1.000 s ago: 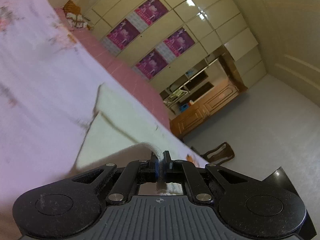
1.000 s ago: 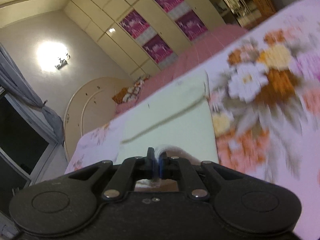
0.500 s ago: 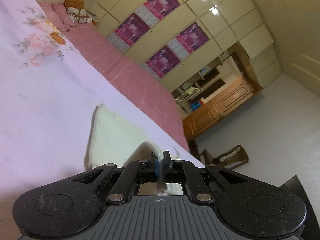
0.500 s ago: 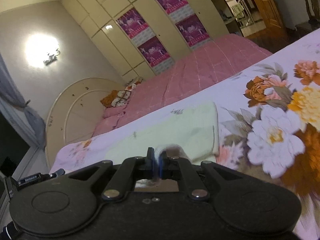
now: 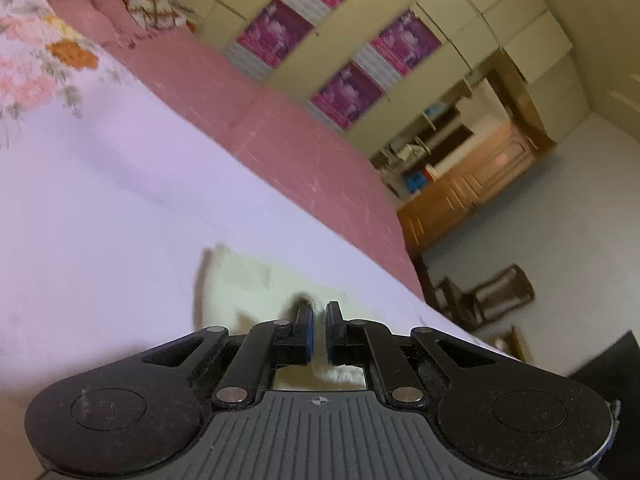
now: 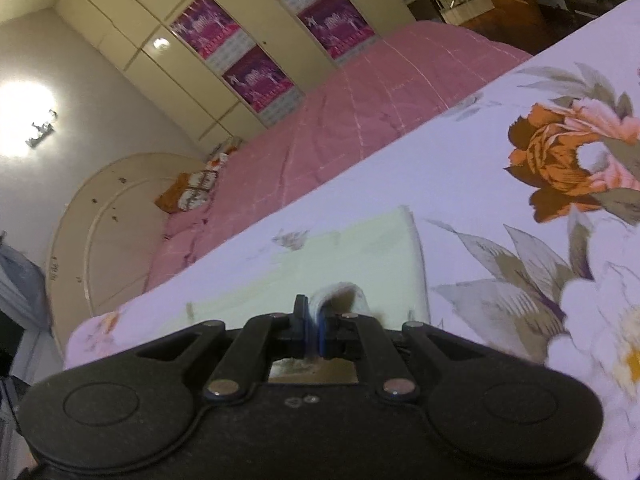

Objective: Fold small clothes
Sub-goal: 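Lift the held sweater end with both tools and fold it over the body, then open both tools to release the folded sweater end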

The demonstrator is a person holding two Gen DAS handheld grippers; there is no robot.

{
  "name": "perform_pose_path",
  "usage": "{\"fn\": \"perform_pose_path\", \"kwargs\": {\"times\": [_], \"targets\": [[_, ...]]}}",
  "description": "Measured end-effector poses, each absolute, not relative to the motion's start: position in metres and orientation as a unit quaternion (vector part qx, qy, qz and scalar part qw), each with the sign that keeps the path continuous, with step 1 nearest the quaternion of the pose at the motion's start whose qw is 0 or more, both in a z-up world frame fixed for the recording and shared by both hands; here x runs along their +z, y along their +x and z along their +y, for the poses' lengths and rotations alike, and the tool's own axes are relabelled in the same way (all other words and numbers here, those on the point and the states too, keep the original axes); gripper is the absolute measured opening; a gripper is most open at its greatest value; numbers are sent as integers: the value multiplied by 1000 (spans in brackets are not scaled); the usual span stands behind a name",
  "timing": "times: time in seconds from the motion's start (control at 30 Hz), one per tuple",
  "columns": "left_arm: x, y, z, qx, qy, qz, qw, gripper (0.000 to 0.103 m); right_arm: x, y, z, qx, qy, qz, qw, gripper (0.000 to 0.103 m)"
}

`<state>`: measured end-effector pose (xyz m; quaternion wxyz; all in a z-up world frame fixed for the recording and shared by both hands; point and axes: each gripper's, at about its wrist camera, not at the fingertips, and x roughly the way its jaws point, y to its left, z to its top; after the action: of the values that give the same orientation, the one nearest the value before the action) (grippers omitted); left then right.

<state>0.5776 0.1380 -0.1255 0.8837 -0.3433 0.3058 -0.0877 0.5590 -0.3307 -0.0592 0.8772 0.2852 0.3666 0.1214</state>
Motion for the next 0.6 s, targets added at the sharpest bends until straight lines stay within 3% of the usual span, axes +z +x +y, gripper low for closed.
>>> {"fn": "perform_pose_path", "kwargs": {"times": [0.03, 0.1, 0.13, 0.2, 0.3, 0.47, 0.6], "targets": [[-126, 578, 140, -87, -350, 296, 885, 10, -60, 562, -329, 122, 282, 364, 879, 13], [-121, 576, 145, -82, -351, 272, 892, 79, -57, 561, -330, 110, 278, 348, 888, 28], [-117, 572, 145, -69, -334, 255, 905, 82, -53, 559, -333, 105, 279, 334, 894, 37], [-112, 573, 145, -88, -313, 257, 910, 78, -49, 552, -342, 102, 291, 312, 899, 43], [-111, 580, 140, -102, -274, 283, 913, 56, -49, 549, -348, 104, 274, 315, 903, 40], [-115, 597, 123, -123, -210, 342, 908, 55, -51, 554, -336, 119, 217, 338, 908, 38], [-120, 605, 105, -117, -147, 380, 906, 44, -53, 564, -313, 121, 166, 365, 908, 38]]}}
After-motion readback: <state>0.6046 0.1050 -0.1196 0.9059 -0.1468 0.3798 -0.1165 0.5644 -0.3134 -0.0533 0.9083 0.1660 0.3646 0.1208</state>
